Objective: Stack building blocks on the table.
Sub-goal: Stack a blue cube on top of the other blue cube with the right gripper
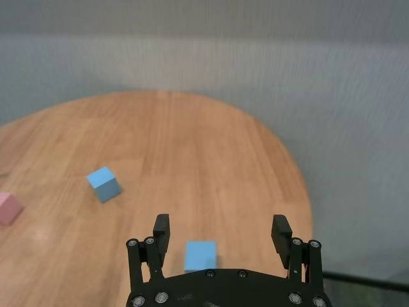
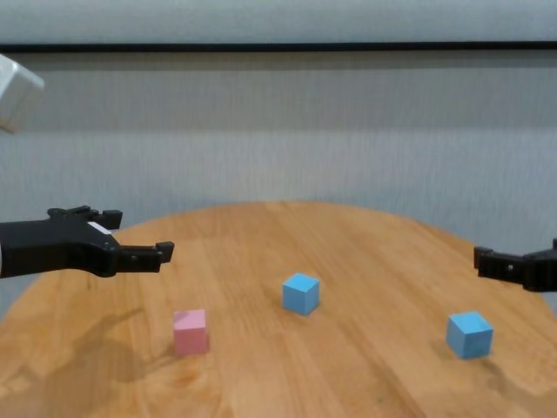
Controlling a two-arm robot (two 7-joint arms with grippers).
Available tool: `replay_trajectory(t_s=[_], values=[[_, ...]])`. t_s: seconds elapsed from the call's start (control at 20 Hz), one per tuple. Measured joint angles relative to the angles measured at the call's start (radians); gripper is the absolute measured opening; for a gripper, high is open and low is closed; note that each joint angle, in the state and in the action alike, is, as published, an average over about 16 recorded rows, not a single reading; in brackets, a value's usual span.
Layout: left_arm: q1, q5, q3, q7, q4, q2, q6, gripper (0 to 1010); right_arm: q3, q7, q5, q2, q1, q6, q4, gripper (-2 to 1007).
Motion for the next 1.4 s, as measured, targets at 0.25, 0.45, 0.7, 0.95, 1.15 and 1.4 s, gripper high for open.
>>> replay_trajectory(t_s=[0.25,0.45,0.7,0.95,1.15,1.4], values=[[-0.001,0.001,0.001,0.001,0.001,-0.001,0.0,1000,0.016,-0.003,0.024,-0.042,-0.016,0.019,0.014,1005],[-0.001,0.001,0.001,0.001,0.001,-0.001,0.001,1000,0.012,-0.002,0.011,-0.06,-0.014,0.021,0.035,1005],[-0.001,0.002,0.001,0.001,0.002,-0.002,0.001,1000,-0.004,0.0,-0.029,-0.068,0.002,0.014,0.07,1005],[-0.002,0.002,0.001,0.001,0.002,-0.002,0.001,1000,-0.023,-0.002,-0.082,-0.069,0.021,0.006,0.101,1005],[-0.002,0.002,0.001,0.001,0.002,-0.002,0.001,1000,-0.038,0.004,-0.122,-0.07,0.035,0.0,0.126,1005],[-0.002,0.002,0.001,0.001,0.002,-0.002,0.001,1000,-0.047,0.019,-0.146,-0.082,0.048,-0.005,0.157,1005]])
